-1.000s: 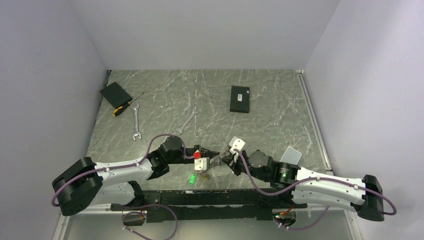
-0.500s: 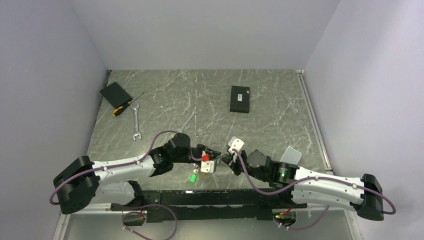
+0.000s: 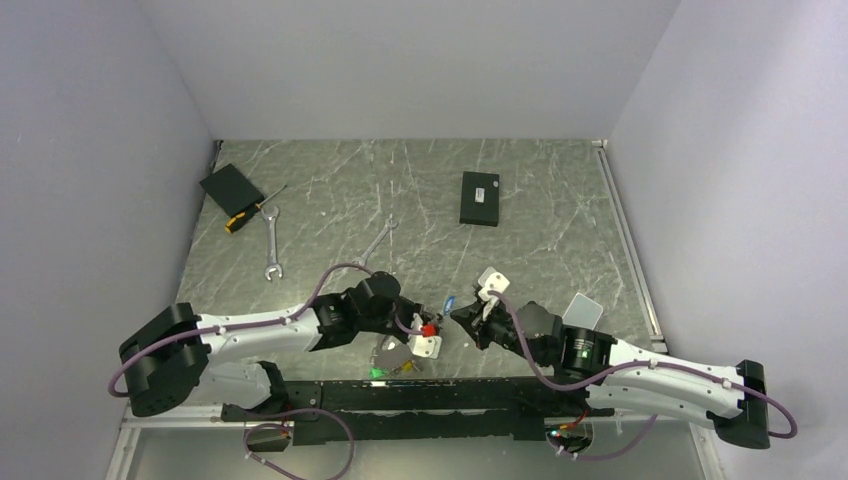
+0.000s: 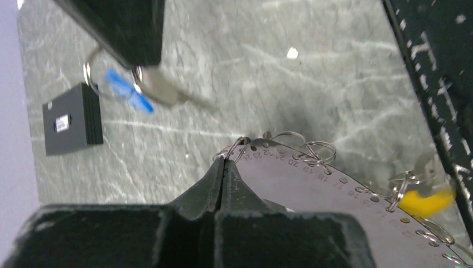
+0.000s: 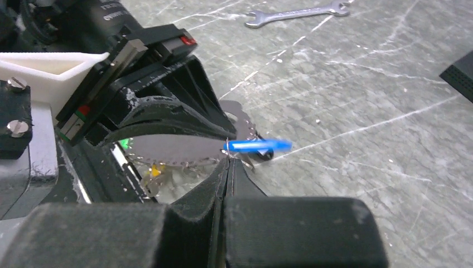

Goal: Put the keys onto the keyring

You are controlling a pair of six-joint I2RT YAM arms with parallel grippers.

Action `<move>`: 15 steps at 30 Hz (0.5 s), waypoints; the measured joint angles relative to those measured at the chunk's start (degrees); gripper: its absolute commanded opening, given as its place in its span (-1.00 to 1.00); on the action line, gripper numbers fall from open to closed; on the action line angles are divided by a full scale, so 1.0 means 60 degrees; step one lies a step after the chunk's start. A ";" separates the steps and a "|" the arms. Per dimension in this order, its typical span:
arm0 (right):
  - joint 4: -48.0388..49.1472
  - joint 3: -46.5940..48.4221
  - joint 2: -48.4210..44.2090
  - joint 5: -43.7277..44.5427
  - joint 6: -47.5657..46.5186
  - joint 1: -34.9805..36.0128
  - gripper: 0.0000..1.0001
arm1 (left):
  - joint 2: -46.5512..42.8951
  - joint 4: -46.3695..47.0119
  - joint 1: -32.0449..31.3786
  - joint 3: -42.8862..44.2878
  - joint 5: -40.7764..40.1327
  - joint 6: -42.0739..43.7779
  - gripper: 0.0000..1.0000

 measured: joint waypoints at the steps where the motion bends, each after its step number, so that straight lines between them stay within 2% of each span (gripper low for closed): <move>1: -0.0080 0.0000 0.0000 0.0091 0.0066 0.0000 -1.00 | -0.0029 -0.0178 0.0004 0.0000 -0.0200 0.0062 -1.00; 8: -0.0168 0.0000 0.0270 0.1056 0.0171 -0.0004 -1.00 | -0.0561 -0.0827 0.0015 -0.0222 -0.0656 0.0127 -1.00; 15: 0.0062 0.0000 0.0871 0.1698 0.0062 -0.0004 -1.00 | -0.0091 0.0703 0.0004 -0.1410 -0.1067 -0.1548 -0.98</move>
